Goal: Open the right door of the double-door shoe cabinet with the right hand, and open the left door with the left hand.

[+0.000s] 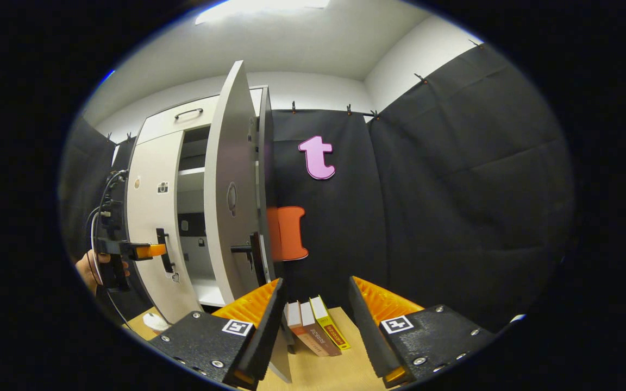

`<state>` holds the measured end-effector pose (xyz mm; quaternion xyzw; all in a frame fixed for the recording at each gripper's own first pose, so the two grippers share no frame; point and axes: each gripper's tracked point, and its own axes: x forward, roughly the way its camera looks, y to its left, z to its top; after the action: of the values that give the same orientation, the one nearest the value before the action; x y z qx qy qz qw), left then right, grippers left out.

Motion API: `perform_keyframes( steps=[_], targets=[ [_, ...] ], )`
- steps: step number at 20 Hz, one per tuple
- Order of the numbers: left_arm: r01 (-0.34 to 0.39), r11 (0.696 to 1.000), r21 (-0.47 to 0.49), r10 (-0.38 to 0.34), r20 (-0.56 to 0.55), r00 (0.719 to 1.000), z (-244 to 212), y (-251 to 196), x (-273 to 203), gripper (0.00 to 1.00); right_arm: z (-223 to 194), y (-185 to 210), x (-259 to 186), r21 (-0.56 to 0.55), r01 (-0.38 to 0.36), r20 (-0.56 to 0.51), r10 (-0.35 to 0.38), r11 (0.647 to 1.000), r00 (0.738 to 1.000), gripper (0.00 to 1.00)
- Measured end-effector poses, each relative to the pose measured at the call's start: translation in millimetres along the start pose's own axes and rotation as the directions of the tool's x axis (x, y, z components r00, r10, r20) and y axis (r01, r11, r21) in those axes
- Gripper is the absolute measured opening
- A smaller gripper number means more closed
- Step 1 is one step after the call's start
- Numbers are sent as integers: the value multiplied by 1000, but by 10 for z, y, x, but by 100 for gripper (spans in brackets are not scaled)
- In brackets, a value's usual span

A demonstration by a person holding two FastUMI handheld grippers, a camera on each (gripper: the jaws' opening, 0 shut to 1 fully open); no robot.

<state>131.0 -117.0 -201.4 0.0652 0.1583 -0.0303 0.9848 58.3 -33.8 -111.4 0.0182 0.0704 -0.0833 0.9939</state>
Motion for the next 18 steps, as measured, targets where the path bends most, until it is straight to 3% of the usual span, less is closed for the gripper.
perform_keyframes(
  steps=[3, 5, 6, 9, 10, 11, 13, 15, 18],
  targets=[
    [-26, 999, -35, 25, -42, 999, -162, 0, 174, 96, -71, -38, -29, 13, 18, -21, -17, 1000, 1000, 78],
    [-60, 996, -59, 56, -67, 996, -263, 52, 262, 90, -122, -80, -36, 12, 36, -31, -36, 999, 999, 85],
    [-70, 995, -70, 65, -77, 995, -302, 69, 297, 87, -155, -113, -59, 5, 43, -40, -42, 999, 998, 94],
    [-69, 992, -105, 61, -80, 995, -342, 47, 343, 81, -237, -125, -91, -33, 51, -60, -53, 998, 997, 89],
    [-77, 992, -97, 70, -75, 995, -336, 50, 352, 79, -268, -119, -93, -42, 52, -65, -54, 998, 996, 95],
    [-81, 992, -94, 75, -74, 994, -344, 37, 354, 79, -296, -111, -102, -46, 48, -73, -52, 998, 996, 89],
    [-79, 991, -104, 73, -62, 995, -340, 19, 354, 79, -319, -102, -114, -50, 44, -83, -48, 998, 995, 89],
    [-60, 991, -120, 54, -48, 997, -335, -48, 377, 70, -322, -96, -94, -49, 38, -85, -42, 998, 995, 89],
    [-24, 993, -113, 20, -37, 999, -321, -107, 344, 40, -319, -70, -114, -34, 29, -85, -32, 999, 996, 90]
  ],
)
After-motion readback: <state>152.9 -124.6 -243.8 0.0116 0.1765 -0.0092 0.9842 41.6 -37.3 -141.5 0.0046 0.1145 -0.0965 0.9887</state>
